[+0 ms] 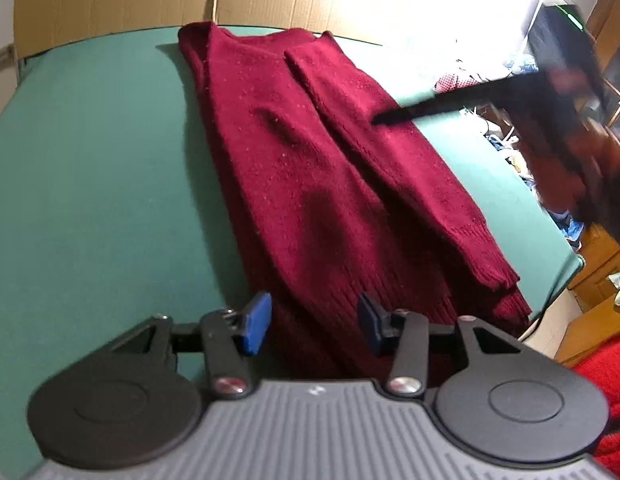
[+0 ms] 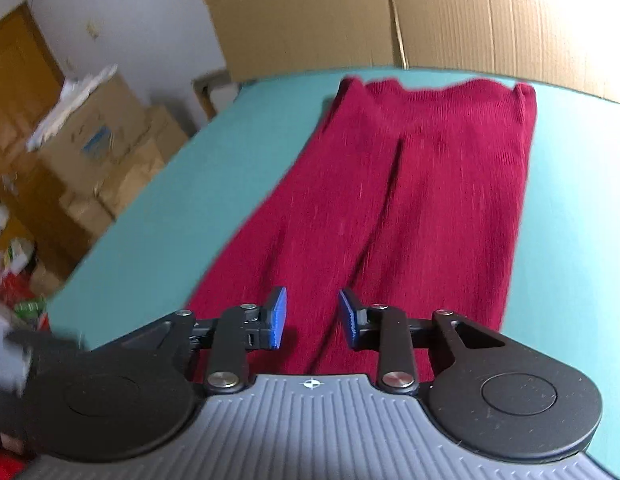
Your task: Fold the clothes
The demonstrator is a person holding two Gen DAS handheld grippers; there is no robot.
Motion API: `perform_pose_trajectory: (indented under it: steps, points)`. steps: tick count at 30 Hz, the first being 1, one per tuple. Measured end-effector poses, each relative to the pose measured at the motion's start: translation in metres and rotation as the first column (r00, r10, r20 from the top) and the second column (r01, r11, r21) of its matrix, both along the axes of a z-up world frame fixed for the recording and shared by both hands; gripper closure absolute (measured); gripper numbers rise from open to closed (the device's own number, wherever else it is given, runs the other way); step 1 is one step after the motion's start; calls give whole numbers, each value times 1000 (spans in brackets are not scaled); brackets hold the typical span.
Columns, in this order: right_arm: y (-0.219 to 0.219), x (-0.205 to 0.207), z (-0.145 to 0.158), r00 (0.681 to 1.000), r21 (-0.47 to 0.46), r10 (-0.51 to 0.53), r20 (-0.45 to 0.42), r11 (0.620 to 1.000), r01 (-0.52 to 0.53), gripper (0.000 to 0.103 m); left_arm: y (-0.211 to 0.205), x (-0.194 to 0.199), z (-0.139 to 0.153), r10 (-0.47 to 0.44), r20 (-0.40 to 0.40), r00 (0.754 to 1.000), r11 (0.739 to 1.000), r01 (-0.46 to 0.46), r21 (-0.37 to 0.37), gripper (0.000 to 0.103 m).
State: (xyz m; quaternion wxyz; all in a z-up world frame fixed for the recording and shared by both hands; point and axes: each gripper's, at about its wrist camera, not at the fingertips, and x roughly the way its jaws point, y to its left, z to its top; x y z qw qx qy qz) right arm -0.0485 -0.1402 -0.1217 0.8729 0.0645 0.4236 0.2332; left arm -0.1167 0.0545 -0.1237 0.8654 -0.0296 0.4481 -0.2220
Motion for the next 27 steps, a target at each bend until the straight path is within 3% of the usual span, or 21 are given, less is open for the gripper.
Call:
perform_pose_trajectory:
  steps: [6, 8, 11, 13, 15, 23, 27]
  points:
    - [-1, -27, -13, 997, 10, -57, -53, 998, 58, 69, -4, 12, -6, -2, -1, 1000, 1000, 2, 6, 53]
    - [-2, -30, -12, 996, 20, -76, -51, 997, 77, 68, -6, 13, -5, -4, 10, 1000, 1000, 4, 14, 57]
    - [-2, -31, -8, 996, 34, -80, -27, 996, 81, 68, -8, 13, -6, 2, 8, 1000, 1000, -3, 25, 68]
    - [1, -32, -4, 997, 28, -74, 0, 997, 74, 69, -8, 13, -5, 15, 5, 1000, 1000, -15, 24, 87]
    - [6, -29, 0, 997, -12, -67, 25, 998, 67, 71, -6, 14, -3, 29, 6, 1000, 999, -29, 29, 97]
    - [22, 9, 18, 996, -54, -1, 90, 999, 6, 71, -2, 7, 6, 63, 43, 997, 998, -64, 16, 99]
    - [41, 42, 20, 992, -141, 58, 110, 989, -42, 68, -1, 3, 7, 75, 47, 996, 997, -76, 20, 98]
